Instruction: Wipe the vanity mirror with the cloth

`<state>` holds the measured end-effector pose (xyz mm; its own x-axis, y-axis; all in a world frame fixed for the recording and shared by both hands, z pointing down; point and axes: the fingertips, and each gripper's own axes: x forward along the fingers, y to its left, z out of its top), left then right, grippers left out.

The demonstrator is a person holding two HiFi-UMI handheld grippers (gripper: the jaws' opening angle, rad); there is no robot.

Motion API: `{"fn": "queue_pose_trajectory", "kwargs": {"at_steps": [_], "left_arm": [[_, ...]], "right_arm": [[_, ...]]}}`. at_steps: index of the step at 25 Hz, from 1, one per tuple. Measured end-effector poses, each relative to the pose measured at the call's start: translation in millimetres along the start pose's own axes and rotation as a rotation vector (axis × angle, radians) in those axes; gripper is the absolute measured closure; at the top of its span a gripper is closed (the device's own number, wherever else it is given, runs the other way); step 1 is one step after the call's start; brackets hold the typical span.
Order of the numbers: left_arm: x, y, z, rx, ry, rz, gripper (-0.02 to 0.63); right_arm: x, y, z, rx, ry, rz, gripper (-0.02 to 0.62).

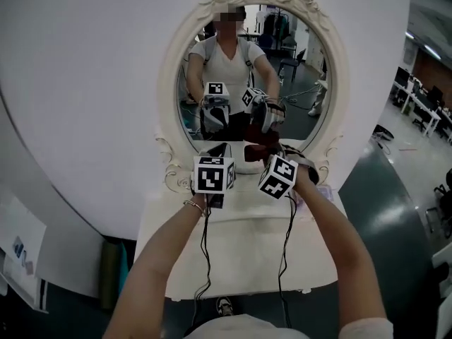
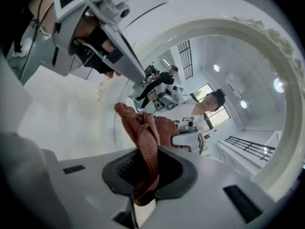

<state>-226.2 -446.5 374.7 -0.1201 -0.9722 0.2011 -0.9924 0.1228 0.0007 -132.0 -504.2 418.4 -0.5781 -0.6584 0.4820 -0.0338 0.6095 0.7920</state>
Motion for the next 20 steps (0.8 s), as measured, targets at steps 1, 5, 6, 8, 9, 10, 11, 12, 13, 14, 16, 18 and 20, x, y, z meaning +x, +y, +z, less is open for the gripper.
{"fn": "queue_pose_trajectory", "kwargs": {"at_steps": [1, 5, 6, 8, 9, 10, 11, 12, 13, 14, 16, 18, 20], "left_arm": [[-1, -1, 16, 0.002, -0.023, 0.009, 0.595], [-6, -6, 79, -0.016, -0.107, 0.028, 0.595], [-7, -9, 95, -0.011, -0.128, 0.029, 0.595], [-9, -14, 124, 0.020, -0.165, 0.031, 0.595], [-10, -17, 138, 0.038, -0.180, 0.032, 0.595], [-11, -20, 151, 0.053, -0.194, 0.030, 0.595], [-13, -24, 164, 0.065, -0.206, 0.025, 0.595], [-14, -29, 178, 0.076, -0.218, 0.020, 0.595], [-15, -34, 190, 0.087, -0.230, 0.014, 0.595], [-16, -38, 203, 0.100, -0.240, 0.009, 0.595], [-20, -47, 225, 0.122, -0.262, 0.000, 0.595], [-24, -52, 244, 0.135, -0.283, -0.009, 0.595], [-26, -54, 257, 0.137, -0.296, -0.014, 0.595]], "right_arm": [[-11, -16, 3, 0.010, -0.010, -0.023, 0.535], [-53, -81, 15, -0.032, -0.031, -0.158, 0.535], [-64, -98, 19, -0.049, -0.035, -0.198, 0.535], [-85, -130, 28, -0.068, -0.053, -0.273, 0.535], [-95, -145, 33, -0.073, -0.067, -0.307, 0.535], [-105, -160, 39, -0.078, -0.081, -0.340, 0.535], [-115, -174, 45, -0.085, -0.094, -0.374, 0.535], [-124, -188, 50, -0.095, -0.105, -0.407, 0.535], [-132, -201, 55, -0.104, -0.114, -0.437, 0.535], [-139, -213, 60, -0.110, -0.121, -0.462, 0.535], [-151, -236, 68, -0.115, -0.132, -0.500, 0.535], [-161, -255, 72, -0.128, -0.132, -0.538, 0.535], [-169, -272, 74, -0.155, -0.121, -0.579, 0.535]]}}
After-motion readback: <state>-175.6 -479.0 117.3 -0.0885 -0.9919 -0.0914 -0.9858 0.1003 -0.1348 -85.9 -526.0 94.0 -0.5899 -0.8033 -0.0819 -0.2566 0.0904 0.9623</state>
